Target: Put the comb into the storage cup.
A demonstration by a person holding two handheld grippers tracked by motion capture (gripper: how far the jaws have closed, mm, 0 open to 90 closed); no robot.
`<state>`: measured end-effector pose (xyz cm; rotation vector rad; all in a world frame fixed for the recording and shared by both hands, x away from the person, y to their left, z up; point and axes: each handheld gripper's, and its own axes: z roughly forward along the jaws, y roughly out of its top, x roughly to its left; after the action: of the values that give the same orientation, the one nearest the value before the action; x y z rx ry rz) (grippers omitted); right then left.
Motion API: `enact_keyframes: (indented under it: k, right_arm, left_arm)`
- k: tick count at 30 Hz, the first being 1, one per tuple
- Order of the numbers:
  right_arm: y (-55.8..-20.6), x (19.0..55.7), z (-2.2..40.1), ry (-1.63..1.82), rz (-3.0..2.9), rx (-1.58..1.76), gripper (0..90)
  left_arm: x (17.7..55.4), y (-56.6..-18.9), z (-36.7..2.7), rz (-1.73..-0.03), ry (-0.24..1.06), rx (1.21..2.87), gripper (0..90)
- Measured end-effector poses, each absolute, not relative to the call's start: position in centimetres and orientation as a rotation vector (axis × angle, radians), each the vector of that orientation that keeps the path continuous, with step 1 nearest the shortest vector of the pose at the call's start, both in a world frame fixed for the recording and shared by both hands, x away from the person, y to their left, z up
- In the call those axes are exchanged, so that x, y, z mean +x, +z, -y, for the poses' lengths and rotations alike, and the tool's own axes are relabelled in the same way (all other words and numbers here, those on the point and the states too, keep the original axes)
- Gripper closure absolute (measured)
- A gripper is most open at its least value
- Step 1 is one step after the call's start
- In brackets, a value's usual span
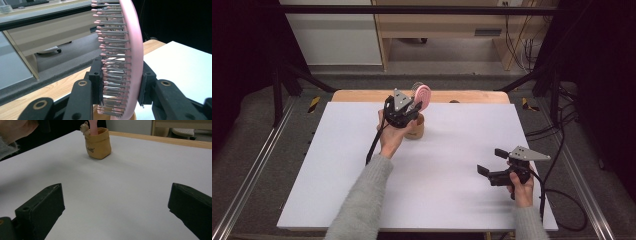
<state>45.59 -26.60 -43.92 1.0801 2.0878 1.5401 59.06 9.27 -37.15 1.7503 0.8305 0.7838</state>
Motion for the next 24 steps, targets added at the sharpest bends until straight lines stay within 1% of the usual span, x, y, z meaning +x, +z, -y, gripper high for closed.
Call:
enact_keyframes:
  k: [13, 24]
  right_arm:
    - [-44.0, 45.6, 26.5, 1.542, -2.089, 1.078, 1.0]
    - [-44.0, 45.6, 26.5, 1.542, -2.09, 1.08, 1.0]
  left_arm:
    - [58.1, -37.5, -8.9, -0.764, 0.836, 1.765, 63.5]
    - [57.7, -37.7, -8.8, -0.749, 0.832, 1.772, 63.1]
